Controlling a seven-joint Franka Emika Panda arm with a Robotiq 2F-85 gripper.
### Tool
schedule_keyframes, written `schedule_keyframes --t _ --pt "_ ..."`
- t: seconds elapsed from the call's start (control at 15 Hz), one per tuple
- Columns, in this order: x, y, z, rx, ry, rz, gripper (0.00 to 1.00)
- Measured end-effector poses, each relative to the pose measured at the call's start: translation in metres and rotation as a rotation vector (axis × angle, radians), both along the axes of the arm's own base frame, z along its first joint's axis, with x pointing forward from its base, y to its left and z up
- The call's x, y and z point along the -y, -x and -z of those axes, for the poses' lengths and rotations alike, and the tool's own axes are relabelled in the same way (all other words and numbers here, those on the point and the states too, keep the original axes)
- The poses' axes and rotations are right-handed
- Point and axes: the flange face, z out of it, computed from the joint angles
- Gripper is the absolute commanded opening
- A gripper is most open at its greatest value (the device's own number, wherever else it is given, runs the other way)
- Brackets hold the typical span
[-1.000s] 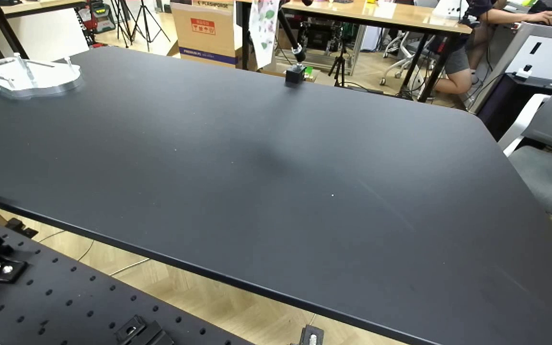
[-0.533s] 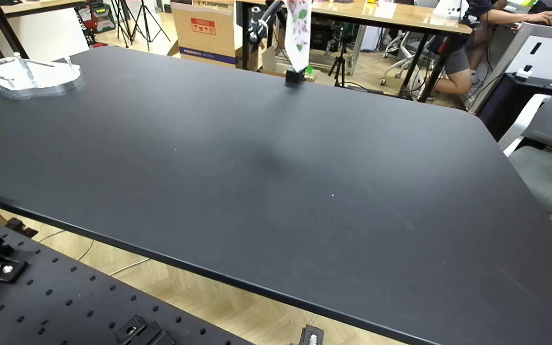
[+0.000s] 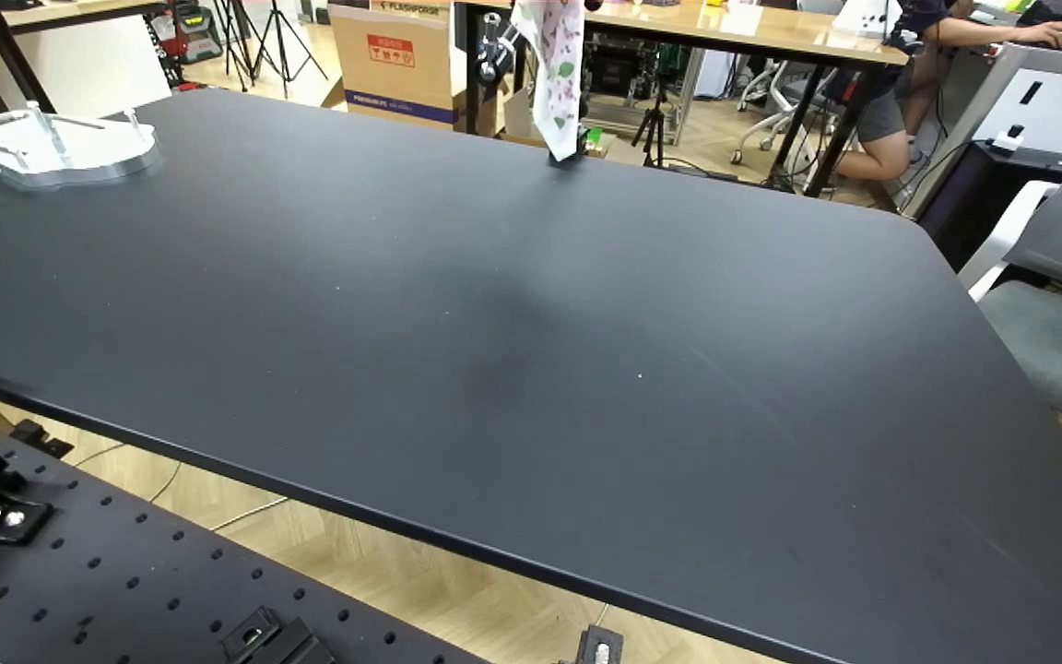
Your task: Put the white cloth on the rack.
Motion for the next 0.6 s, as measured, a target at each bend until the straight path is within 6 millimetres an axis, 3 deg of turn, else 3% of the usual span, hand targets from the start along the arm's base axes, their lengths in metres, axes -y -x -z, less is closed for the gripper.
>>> schedule_keyframes --t 0.33,0.6 --pt "-0.014 -0.017 0.032 -0.032 -0.026 -0.073 0.01" --pt "-0.036 -0.045 0.061 -0.053 -0.047 -0.133 0.01"
